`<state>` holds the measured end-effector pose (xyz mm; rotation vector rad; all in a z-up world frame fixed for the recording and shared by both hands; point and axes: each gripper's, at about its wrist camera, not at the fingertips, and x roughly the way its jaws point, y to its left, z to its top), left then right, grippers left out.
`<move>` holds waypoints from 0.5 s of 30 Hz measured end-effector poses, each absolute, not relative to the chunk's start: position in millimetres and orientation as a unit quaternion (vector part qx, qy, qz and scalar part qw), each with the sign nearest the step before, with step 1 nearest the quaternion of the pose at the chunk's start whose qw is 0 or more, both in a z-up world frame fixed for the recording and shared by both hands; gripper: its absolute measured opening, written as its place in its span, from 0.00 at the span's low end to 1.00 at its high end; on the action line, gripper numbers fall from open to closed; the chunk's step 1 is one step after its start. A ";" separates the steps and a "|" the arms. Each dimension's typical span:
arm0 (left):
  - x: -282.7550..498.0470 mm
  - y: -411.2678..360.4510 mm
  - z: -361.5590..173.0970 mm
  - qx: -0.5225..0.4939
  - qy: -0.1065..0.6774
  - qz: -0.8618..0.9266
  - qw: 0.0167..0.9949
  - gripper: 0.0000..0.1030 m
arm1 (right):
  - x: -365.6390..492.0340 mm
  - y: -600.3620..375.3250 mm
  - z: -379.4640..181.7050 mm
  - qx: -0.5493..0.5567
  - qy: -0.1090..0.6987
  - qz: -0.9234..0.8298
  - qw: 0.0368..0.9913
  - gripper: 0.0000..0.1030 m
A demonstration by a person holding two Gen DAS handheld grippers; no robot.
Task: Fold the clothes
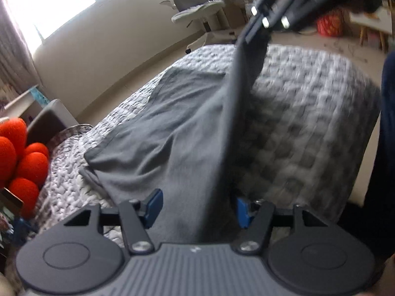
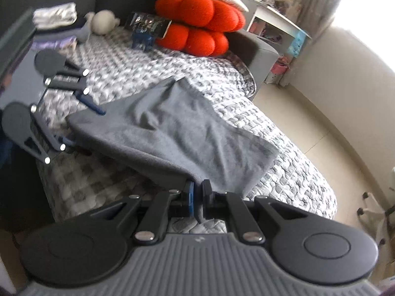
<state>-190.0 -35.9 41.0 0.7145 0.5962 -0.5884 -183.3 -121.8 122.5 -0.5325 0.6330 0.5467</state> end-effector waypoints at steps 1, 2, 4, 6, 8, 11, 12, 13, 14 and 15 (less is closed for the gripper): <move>-188.8 -32.4 41.0 0.344 0.283 -0.273 0.853 0.50 | -181.7 -123.6 123.7 -0.250 0.303 0.262 0.881 0.06; -186.1 -28.1 41.8 0.345 0.286 -0.267 0.853 0.37 | -180.2 -125.0 124.9 -0.246 0.302 0.263 0.883 0.06; -179.4 -18.7 46.2 0.334 0.296 -0.263 0.855 0.21 | -178.0 -126.0 126.0 -0.240 0.298 0.264 0.885 0.06; -174.2 -9.6 52.9 0.318 0.303 -0.264 0.859 0.11 | -177.6 -127.8 126.3 -0.239 0.295 0.267 0.886 0.06; -171.1 -3.6 60.5 0.300 0.305 -0.267 0.863 0.09 | -178.3 -129.2 125.8 -0.239 0.291 0.269 0.886 0.06; -167.1 0.9 67.6 0.278 0.309 -0.270 0.868 0.07 | -182.6 -132.8 123.5 -0.243 0.293 0.279 0.882 0.07; -165.7 1.3 68.6 0.272 0.310 -0.271 0.870 0.07 | -184.5 -134.7 122.4 -0.245 0.293 0.281 0.880 0.07; -164.4 1.7 69.8 0.265 0.312 -0.271 0.871 0.07 | -186.7 -135.8 120.4 -0.249 0.294 0.282 0.879 0.09; -163.5 1.9 71.3 0.255 0.316 -0.272 0.872 0.06 | -188.9 -136.5 117.9 -0.255 0.294 0.282 0.877 0.16; -162.1 2.3 72.6 0.245 0.319 -0.273 0.874 0.06 | -191.7 -135.5 113.9 -0.267 0.297 0.280 0.873 0.23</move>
